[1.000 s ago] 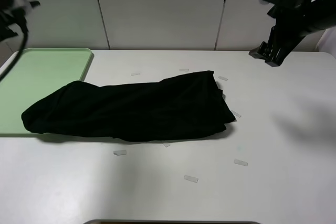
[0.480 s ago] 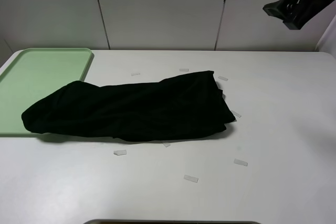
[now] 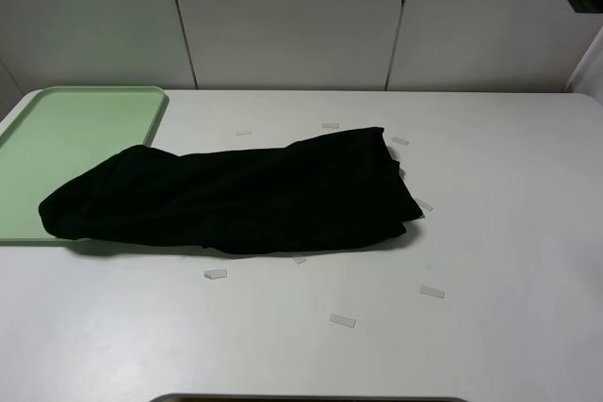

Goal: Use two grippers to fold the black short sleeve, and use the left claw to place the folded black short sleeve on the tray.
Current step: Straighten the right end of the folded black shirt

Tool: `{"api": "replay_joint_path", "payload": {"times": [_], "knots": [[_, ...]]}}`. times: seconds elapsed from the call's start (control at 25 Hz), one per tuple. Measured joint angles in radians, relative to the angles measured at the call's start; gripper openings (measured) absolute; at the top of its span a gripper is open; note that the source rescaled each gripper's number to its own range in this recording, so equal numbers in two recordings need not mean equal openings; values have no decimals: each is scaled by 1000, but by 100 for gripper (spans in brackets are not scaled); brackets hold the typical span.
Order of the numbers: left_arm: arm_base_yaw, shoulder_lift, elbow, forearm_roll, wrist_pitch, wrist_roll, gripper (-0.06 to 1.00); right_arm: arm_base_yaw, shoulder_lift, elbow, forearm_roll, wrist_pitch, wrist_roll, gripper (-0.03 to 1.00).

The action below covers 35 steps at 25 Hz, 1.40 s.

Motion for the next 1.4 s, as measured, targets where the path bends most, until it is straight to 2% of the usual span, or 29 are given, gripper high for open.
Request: {"api": "replay_joint_path", "payload": {"times": [0.04, 0.08, 0.2, 0.4, 0.52, 0.72, 0.8, 1.4], "knots": [[0, -6, 0, 0, 63, 14, 97, 0, -14, 0, 3, 17, 0, 100], [-4, -8, 1, -22, 211, 36, 99, 0, -14, 0, 3, 17, 0, 100], [-15, -8, 2, -134, 341, 45, 100, 0, -43, 0, 18, 63, 0, 100], [-17, -8, 3, -402, 425, 112, 100, 0, -50, 0, 55, 181, 0, 100], [-17, -10, 24, -510, 428, 174, 100, 0, -50, 0, 61, 232, 4, 100], [-17, -13, 171, -569, 435, 198, 100, 0, -50, 0, 66, 286, 77, 100], [-17, -13, 209, -579, 468, 199, 100, 0, -50, 0, 66, 290, 111, 100], [-17, -13, 213, -585, 475, 199, 100, 0, -50, 0, 66, 293, 156, 100]]}}
